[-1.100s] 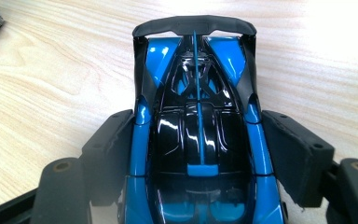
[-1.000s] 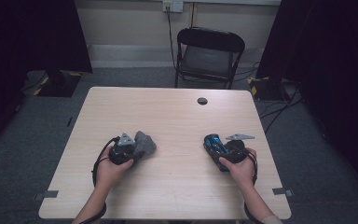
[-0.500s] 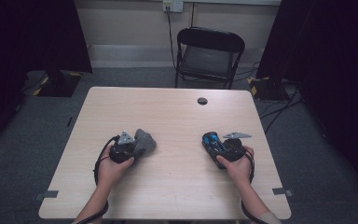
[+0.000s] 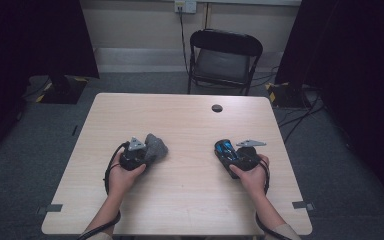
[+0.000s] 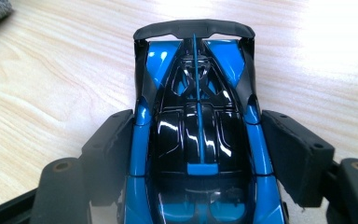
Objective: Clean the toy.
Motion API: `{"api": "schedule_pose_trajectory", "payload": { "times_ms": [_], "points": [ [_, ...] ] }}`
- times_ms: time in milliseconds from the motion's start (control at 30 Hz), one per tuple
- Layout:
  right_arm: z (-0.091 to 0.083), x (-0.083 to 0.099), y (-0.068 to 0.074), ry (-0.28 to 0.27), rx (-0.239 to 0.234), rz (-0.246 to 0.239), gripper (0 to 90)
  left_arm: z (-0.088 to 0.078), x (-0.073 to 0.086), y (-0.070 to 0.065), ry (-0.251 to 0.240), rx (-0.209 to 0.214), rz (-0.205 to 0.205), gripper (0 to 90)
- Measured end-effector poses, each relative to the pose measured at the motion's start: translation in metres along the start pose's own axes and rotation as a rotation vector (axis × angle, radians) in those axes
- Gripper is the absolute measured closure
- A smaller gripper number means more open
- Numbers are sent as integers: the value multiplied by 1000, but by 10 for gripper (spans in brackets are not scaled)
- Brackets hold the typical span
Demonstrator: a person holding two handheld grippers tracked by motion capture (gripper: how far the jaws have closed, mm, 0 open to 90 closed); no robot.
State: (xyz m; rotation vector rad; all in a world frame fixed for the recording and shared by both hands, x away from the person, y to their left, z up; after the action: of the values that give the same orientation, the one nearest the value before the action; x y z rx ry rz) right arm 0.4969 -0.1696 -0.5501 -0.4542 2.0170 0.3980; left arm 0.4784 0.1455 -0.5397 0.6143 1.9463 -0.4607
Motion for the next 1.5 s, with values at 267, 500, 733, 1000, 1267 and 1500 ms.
{"api": "schedule_pose_trajectory", "payload": {
  "times_ms": [267, 500, 733, 1000, 1267, 1500],
  "points": [
    [2, 1, 1, 1, 2, -26, 276, 2, 3, -2, 8, 19, -5, 610],
    [2, 2, 0, -5, -7, -16, 273, 2, 2, -5, 28, 22, -9, 550],
    [1, 3, 0, -5, -12, -22, 273, 2, 3, -8, 30, 37, -3, 513],
    [-1, 4, 0, -3, -19, -18, 271, 2, 3, -9, 36, 35, 17, 471],
    [-2, 5, -1, -4, -27, -16, 267, 3, 2, -12, 29, 40, -3, 426],
    [-3, 5, -1, 6, -39, -30, 258, 4, 3, -14, 45, 44, 12, 386]
  ]
}}
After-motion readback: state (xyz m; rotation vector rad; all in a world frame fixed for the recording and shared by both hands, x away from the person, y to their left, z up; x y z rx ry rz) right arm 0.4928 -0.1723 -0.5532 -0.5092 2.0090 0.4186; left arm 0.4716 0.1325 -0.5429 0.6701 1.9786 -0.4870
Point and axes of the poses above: each handheld gripper's, and its own axes: z roughly forward along the jaws, x roughly out of its underside, y roughly to its left, the point moved 9 cm from there along z, roughly forward along the jaws, and after that the axes turned 15 degrees about -y, right-handed, at the moved point
